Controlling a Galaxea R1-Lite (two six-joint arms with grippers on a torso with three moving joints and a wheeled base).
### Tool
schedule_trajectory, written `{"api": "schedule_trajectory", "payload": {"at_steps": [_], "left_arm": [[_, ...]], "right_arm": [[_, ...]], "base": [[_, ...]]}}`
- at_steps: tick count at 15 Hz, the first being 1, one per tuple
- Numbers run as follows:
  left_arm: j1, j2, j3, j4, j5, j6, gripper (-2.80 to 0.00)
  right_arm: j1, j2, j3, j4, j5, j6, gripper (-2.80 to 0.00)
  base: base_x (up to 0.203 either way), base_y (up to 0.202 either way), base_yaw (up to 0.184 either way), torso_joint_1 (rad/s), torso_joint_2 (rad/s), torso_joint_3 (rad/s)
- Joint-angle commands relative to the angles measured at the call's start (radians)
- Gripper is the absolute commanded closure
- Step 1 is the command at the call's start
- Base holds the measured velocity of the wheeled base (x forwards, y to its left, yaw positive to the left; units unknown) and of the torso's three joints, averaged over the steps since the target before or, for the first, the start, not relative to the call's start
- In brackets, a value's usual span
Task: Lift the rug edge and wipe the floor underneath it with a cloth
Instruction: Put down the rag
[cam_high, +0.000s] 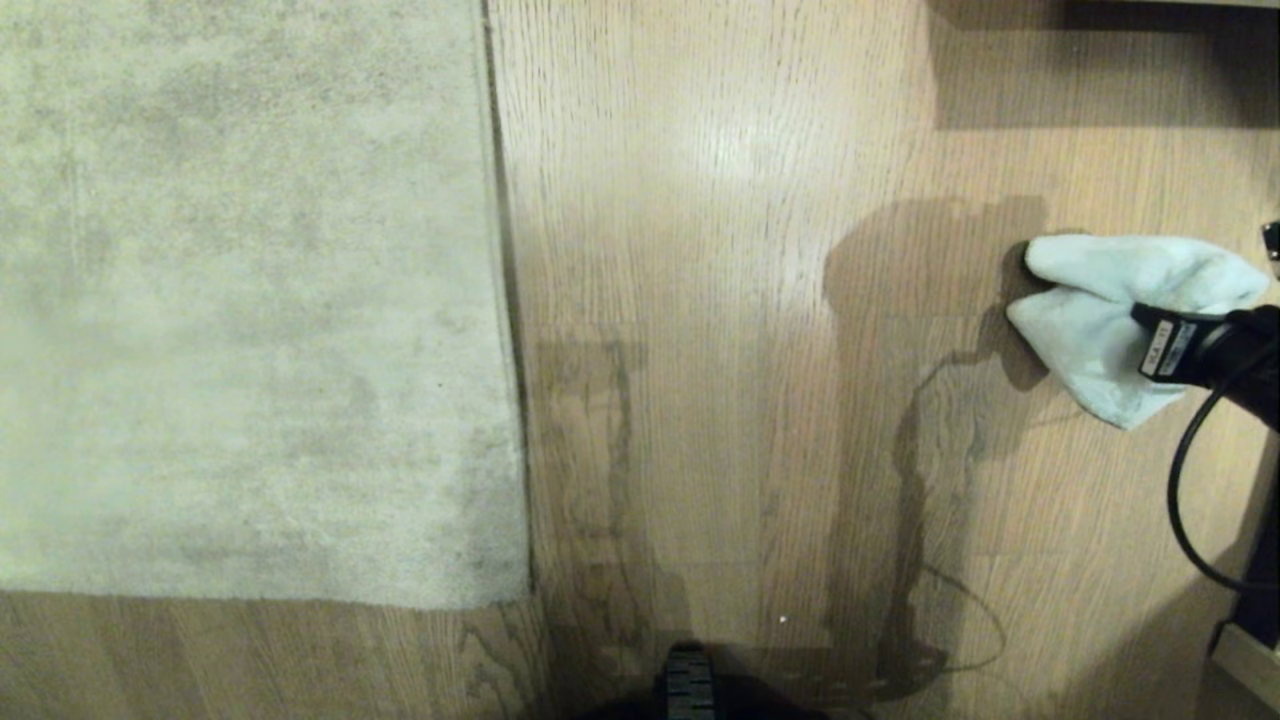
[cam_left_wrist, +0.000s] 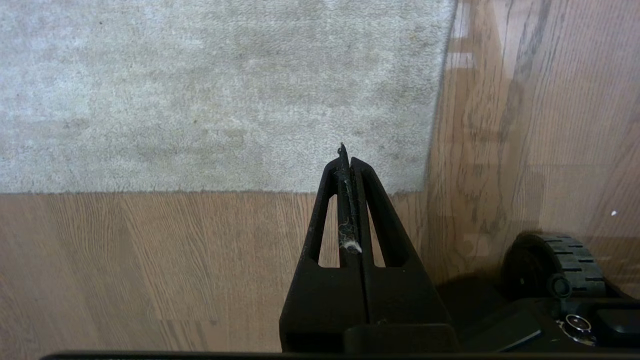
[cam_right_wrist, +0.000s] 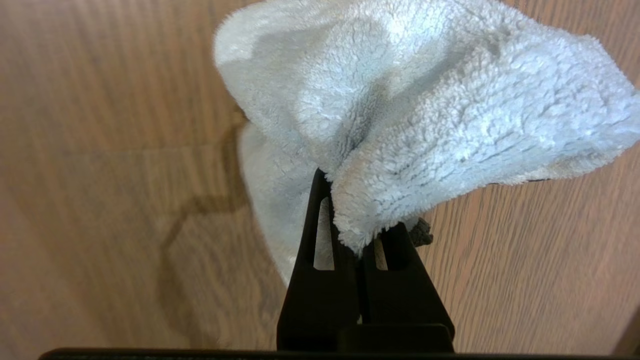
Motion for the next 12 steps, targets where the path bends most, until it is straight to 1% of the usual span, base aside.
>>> {"api": "schedule_trajectory", "payload": {"at_steps": [1, 3, 9, 10, 12], "left_arm": [[0.000, 0.001, 0.000, 0.000, 0.000, 0.000, 0.00], [0.000, 0.001, 0.000, 0.000, -0.002, 0.000, 0.00], [0.000, 0.001, 0.000, 0.000, 0.000, 0.000, 0.00], [0.000, 0.001, 0.000, 0.000, -0.002, 0.000, 0.00], [0.000, 0.001, 0.000, 0.000, 0.000, 0.000, 0.00]], "right_arm": [[-0.010, 0.092, -0.073, -0.007, 0.002, 0.000, 0.00], [-0.018, 0.148, -0.137, -0.008, 0.002, 0.000, 0.00], [-0.029, 0.234, -0.207, -0.042, 0.002, 0.006, 0.00], [-0.031, 0.237, -0.207, -0.042, 0.002, 0.004, -2.80], [-0.032, 0.242, -0.218, -0.043, 0.003, 0.006, -2.80]], "base": [[0.000, 0.000, 0.000, 0.000, 0.00, 0.000], [0.000, 0.000, 0.000, 0.000, 0.00, 0.000], [0.000, 0.000, 0.000, 0.000, 0.00, 0.000], [0.000, 0.000, 0.000, 0.000, 0.00, 0.000], [0.000, 0.000, 0.000, 0.000, 0.00, 0.000]]}}
